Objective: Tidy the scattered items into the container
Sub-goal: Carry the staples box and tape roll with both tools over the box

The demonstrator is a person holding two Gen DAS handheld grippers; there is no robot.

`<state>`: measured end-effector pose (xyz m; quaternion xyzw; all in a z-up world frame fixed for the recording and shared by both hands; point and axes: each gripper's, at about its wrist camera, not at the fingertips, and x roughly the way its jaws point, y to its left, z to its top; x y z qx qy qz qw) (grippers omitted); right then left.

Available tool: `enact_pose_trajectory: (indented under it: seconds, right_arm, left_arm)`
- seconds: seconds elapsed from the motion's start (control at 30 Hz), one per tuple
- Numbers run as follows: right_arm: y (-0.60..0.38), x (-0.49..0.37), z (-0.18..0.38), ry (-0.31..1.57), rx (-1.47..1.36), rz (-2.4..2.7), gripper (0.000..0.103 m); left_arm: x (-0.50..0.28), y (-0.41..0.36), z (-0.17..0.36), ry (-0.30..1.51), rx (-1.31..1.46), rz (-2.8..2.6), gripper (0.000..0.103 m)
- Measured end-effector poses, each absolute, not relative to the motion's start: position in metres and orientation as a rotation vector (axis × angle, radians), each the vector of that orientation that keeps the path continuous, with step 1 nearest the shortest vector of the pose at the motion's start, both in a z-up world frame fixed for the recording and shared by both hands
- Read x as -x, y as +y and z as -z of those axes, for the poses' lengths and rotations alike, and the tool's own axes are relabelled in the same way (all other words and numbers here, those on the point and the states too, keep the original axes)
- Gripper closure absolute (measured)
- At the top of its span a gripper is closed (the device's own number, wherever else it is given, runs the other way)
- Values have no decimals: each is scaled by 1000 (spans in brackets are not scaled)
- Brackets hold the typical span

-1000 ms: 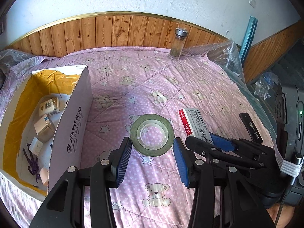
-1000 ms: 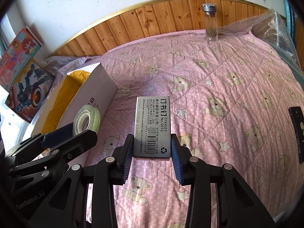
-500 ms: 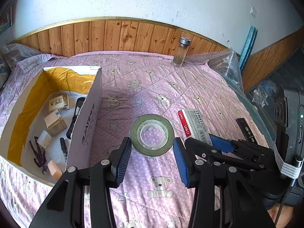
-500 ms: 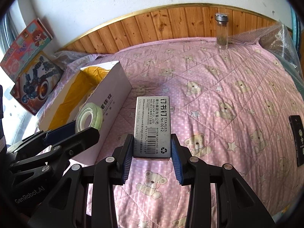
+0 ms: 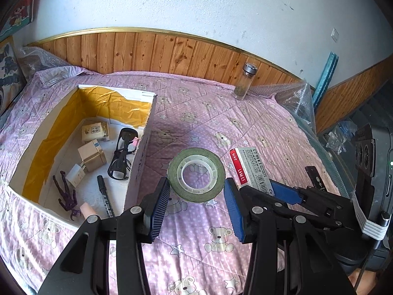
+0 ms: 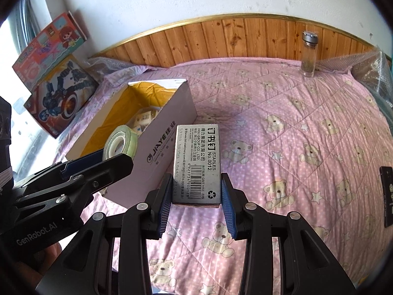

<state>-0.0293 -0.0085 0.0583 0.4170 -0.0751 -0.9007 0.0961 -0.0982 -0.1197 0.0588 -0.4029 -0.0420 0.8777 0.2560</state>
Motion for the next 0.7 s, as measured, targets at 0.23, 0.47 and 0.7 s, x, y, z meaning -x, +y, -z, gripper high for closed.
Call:
enact_pose_trajectory:
  seconds: [0.23, 0.47, 0.7]
  right_arm:
    - [-45, 34, -67, -151, -1201, 2621, 64]
    - [-73, 43, -72, -97, -1181, 2587, 64]
    - [-93, 57, -77, -70, -1166, 2563, 64]
  left_arm:
    - [109, -151, -65, -177, 1085, -2416, 56]
    - [120, -178, -65, -235, 1092, -2440, 56]
    - [134, -208, -64, -295, 1101, -2473, 56]
